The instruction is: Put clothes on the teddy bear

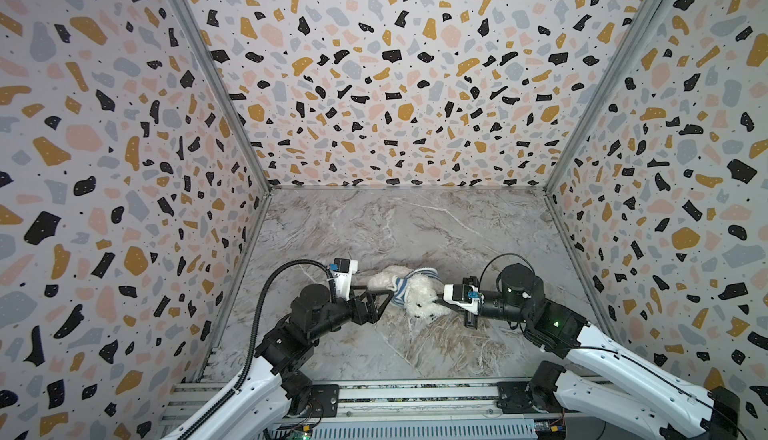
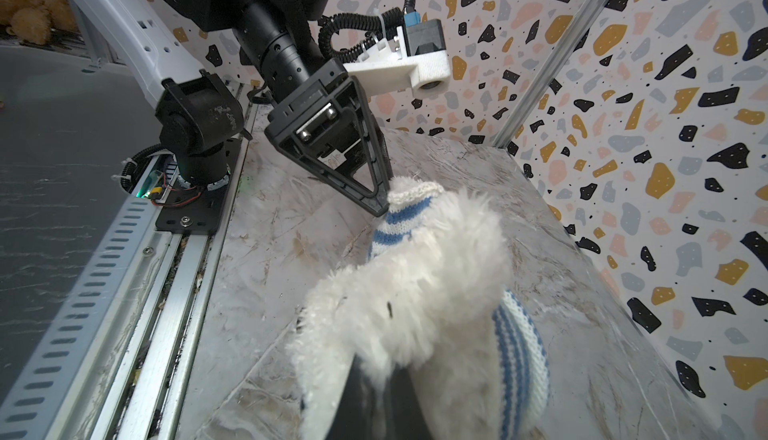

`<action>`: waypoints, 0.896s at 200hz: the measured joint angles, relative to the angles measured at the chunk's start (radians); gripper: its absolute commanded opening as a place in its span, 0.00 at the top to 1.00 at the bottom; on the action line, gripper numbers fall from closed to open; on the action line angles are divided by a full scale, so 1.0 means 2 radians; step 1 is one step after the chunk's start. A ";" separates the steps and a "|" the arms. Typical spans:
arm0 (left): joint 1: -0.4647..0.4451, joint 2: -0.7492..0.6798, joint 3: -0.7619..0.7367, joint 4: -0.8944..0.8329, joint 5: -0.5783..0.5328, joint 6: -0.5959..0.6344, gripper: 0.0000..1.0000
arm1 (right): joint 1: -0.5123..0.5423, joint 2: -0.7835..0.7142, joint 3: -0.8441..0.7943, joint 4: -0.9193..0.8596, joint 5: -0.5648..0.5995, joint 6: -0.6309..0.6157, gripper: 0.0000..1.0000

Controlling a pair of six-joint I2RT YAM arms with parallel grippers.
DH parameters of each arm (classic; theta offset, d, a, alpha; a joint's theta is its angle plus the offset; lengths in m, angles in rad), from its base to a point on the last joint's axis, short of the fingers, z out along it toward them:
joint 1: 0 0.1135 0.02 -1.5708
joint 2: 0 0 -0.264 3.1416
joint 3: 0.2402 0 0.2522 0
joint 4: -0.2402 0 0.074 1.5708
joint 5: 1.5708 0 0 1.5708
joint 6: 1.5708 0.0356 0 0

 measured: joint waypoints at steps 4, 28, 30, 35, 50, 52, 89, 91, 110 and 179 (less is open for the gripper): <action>0.000 0.001 0.002 -0.001 -0.004 0.000 0.00 | 0.001 0.000 0.000 0.000 0.000 -0.001 1.00; 0.011 0.007 0.009 0.001 -0.021 -0.003 0.01 | 0.003 -0.001 0.000 -0.001 -0.002 -0.008 1.00; 0.013 0.008 0.008 0.002 -0.020 -0.004 0.01 | 0.003 -0.001 0.000 -0.001 -0.002 -0.008 1.00; 0.016 0.009 0.008 0.005 -0.020 -0.007 0.03 | 0.003 -0.002 0.000 -0.002 -0.002 -0.009 1.00; 0.022 0.014 0.005 0.023 -0.016 -0.019 0.13 | 0.005 -0.002 0.000 -0.004 -0.001 -0.014 1.00; 0.023 0.014 0.004 0.027 -0.015 -0.020 0.14 | 0.005 -0.002 0.000 -0.005 -0.001 -0.015 1.00; 0.023 0.048 0.003 0.071 0.009 -0.038 0.34 | 0.011 -0.002 0.000 -0.006 0.002 -0.020 1.00; 0.023 0.051 0.003 0.073 0.011 -0.039 0.34 | 0.011 -0.002 0.000 -0.006 0.002 -0.021 1.00; 0.023 0.068 -0.007 0.088 0.029 -0.044 0.35 | 0.012 -0.002 0.000 -0.006 0.006 -0.022 1.00; 0.023 0.068 -0.036 0.136 0.054 -0.070 1.00 | 0.024 0.014 0.000 0.009 0.030 -0.024 1.00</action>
